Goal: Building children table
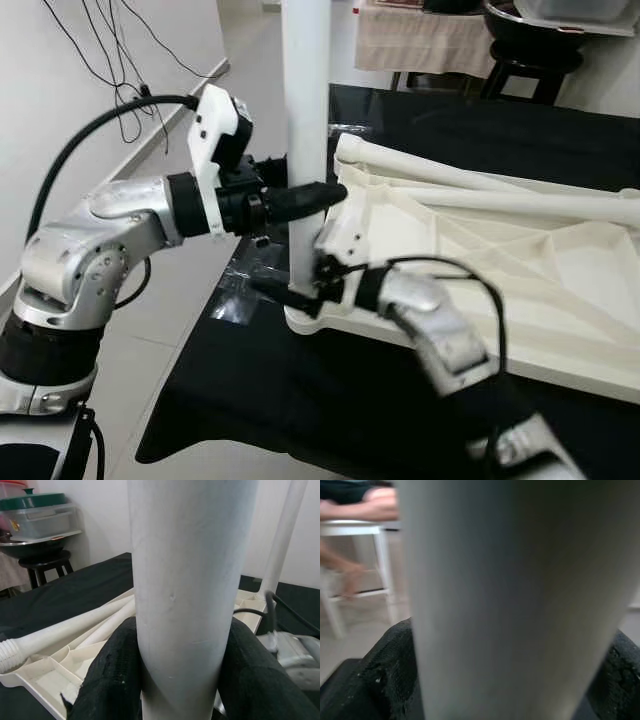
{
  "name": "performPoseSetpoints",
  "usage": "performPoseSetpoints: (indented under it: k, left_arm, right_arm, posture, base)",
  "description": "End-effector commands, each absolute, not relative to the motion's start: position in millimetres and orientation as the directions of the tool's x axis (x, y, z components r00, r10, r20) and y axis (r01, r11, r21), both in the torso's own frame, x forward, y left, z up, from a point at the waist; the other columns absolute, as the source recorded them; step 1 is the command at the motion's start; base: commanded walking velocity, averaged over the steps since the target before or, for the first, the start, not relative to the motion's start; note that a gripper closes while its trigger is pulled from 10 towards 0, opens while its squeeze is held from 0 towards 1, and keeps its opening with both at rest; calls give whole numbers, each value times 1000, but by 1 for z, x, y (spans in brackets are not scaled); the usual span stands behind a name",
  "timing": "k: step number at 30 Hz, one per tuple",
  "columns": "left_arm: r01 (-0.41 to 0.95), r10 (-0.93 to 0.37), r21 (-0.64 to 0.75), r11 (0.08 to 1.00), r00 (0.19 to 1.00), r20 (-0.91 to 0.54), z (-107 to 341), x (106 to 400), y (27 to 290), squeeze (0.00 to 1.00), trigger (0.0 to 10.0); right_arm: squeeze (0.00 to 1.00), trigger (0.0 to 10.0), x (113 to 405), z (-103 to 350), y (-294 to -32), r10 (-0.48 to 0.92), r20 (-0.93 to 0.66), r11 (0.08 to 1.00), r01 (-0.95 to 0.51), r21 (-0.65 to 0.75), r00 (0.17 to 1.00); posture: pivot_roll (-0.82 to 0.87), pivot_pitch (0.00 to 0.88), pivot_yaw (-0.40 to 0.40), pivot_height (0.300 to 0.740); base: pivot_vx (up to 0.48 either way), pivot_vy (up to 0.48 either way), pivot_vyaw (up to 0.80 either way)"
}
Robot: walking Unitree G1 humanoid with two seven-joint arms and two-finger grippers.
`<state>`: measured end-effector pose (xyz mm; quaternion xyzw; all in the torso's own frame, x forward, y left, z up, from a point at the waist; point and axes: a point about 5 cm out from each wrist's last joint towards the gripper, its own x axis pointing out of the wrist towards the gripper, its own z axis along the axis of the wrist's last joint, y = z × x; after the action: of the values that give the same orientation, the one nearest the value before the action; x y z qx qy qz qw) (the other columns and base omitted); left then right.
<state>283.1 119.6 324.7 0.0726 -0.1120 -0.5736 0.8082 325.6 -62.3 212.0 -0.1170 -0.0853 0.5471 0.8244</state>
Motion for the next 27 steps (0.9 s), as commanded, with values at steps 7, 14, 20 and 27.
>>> performPoseSetpoints:
  k: [7, 14, 20, 27]
  left_arm:
    - [937, -968, 242, 251, 237, 84, 321, 271, 109, 0, 0]
    - [940, -970, 241, 243, 230, 82, 320, 270, 108, 0, 0]
    - [938, -969, 246, 245, 232, 81, 320, 270, 108, 0, 0]
    - [912, -942, 236, 336, 328, 77, 318, 280, 109, 0, 10000]
  right_arm:
    - [0, 2275, 345, 223, -66, 985, -8, 166, -963, -214, 172]
    - [0, 0, 348, 225, -68, 997, -16, 73, -982, -175, 77]
    - [0, 0, 350, 221, -70, 997, -23, 63, -986, -157, 68]
    - [0, 0, 356, 198, -70, 963, -95, 238, -959, -153, 254]
  posture:
    - [132, 159, -5, 740]
    - [133, 160, -8, 740]
    - [134, 162, -6, 740]
    - [116, 174, -20, 740]
  base:
    - [0, 0, 0]
    - [0, 0, 0]
    - [0, 0, 0]
    - [0, 0, 0]
